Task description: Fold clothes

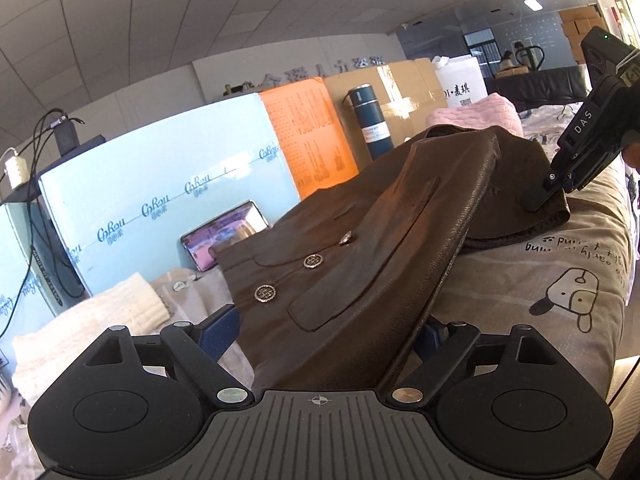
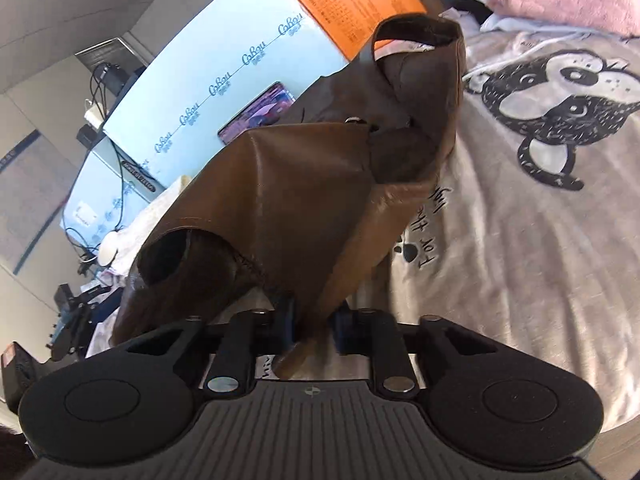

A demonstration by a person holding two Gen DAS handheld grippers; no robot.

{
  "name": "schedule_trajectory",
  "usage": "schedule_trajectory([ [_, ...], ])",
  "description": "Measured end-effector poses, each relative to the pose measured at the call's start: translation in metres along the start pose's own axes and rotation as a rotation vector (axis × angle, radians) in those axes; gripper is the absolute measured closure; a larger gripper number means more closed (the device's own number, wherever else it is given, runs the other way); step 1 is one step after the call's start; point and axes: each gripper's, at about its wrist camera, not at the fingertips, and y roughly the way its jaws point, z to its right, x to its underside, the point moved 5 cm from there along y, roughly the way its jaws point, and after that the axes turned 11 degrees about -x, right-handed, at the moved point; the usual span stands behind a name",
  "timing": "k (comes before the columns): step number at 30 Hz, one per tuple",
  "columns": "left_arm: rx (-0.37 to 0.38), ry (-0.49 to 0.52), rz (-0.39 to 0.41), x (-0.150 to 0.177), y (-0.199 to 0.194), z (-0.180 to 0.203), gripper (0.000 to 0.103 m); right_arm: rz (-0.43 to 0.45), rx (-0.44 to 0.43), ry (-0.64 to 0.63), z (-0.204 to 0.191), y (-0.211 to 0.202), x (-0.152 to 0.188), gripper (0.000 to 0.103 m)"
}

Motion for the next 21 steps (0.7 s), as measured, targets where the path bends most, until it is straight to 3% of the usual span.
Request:
schedule_trajectory([
  [3,0.019,-0.004,0.005,-0.001,-0.002,-0.004,0.029,0.065,-0.019,-0.041,-0.001,-0.016,-0.01,0.097],
  [5,0.033,-0.004,0.008,-0.002,-0.002,-0.005,0.047,0.142,-0.034,-0.081,-0.005,-0.035,-0.021,0.098],
  [8,0.049,-0.003,0.013,-0.004,-0.003,-0.006,0.052,0.275,0.016,-0.156,-0.005,-0.069,-0.041,0.098],
  [12,0.079,-0.024,0.04,-0.011,-0.008,-0.009,0.052,0.4,0.083,-0.163,0.01,-0.107,-0.066,0.098],
  [15,0.15,-0.033,0.019,-0.013,-0.014,-0.005,0.05,0.4,0.126,-0.144,0.028,-0.117,-0.072,0.098],
  [19,0.297,-0.076,-0.087,-0.003,-0.021,-0.002,0.049,0.314,0.15,-0.039,0.06,-0.118,-0.061,0.096],
  [21,0.352,-0.099,-0.106,-0.001,-0.025,-0.005,0.046,0.293,0.186,-0.007,0.072,-0.121,-0.049,0.087],
])
